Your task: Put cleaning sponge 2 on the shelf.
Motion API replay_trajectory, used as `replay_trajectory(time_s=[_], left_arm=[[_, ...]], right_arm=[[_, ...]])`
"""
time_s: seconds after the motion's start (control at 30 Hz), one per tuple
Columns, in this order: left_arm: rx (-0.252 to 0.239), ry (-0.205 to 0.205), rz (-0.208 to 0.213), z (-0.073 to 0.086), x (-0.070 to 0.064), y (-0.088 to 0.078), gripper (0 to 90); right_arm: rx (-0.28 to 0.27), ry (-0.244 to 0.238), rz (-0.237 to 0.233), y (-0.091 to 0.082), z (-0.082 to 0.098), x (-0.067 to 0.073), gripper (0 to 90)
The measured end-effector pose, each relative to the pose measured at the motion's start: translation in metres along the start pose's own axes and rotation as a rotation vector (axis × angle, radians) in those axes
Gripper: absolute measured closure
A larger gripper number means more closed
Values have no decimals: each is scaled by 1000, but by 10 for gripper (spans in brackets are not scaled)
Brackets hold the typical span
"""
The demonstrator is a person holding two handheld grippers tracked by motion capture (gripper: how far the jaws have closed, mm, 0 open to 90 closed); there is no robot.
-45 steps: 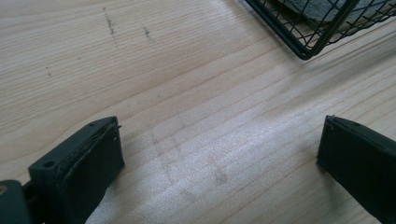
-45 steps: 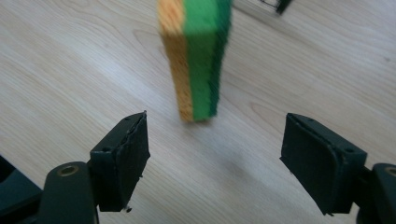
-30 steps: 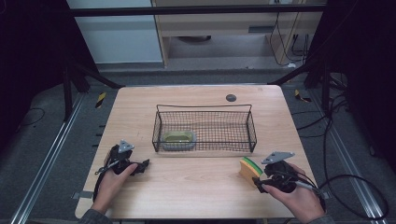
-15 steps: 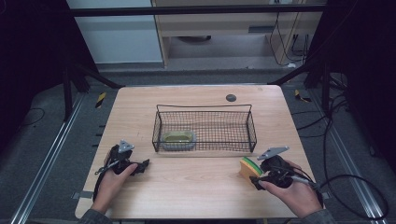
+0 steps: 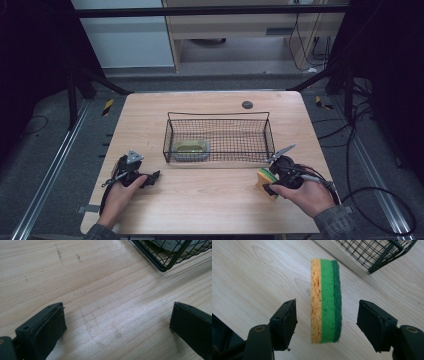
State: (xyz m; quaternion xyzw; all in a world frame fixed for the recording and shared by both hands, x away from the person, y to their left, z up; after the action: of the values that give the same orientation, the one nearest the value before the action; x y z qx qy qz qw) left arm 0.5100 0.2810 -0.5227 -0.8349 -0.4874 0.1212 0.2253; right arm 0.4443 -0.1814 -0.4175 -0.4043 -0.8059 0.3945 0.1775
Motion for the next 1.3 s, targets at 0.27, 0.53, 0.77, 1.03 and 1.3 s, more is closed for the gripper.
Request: replay_trajectory(time_s=[0.27, 0.53, 0.77, 1.03, 1.3], left_arm=[[0, 0, 0, 0, 0, 0, 0], [1, 1, -1, 0, 0, 0, 0], [-1, -1, -1, 0, 0, 0, 0], [0, 2, 0, 0, 0, 0, 0], [1, 2, -1, 0, 0, 0, 0]], right_arm=[[31, 6, -8, 7, -11, -2, 330], [63, -5, -10, 14, -11, -4, 367], [96, -11, -24, 20, -11, -5, 439], [114, -12, -35, 23, -11, -4, 509], [124, -17, -45, 23, -10, -3, 643]])
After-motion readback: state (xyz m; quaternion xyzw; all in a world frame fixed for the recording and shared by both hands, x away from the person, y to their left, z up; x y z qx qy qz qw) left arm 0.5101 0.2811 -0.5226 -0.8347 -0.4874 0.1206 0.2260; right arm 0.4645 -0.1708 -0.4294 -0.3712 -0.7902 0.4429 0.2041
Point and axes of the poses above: each handheld gripper's, and its own axes: y roughly forward along the jaws, z roughly out of its underside, x roughly to its left, the point moved 2 cm from there along y, roughly forward along the jaws, and after that the axes turned 15 degrees about -x, right-handed, at the moved point
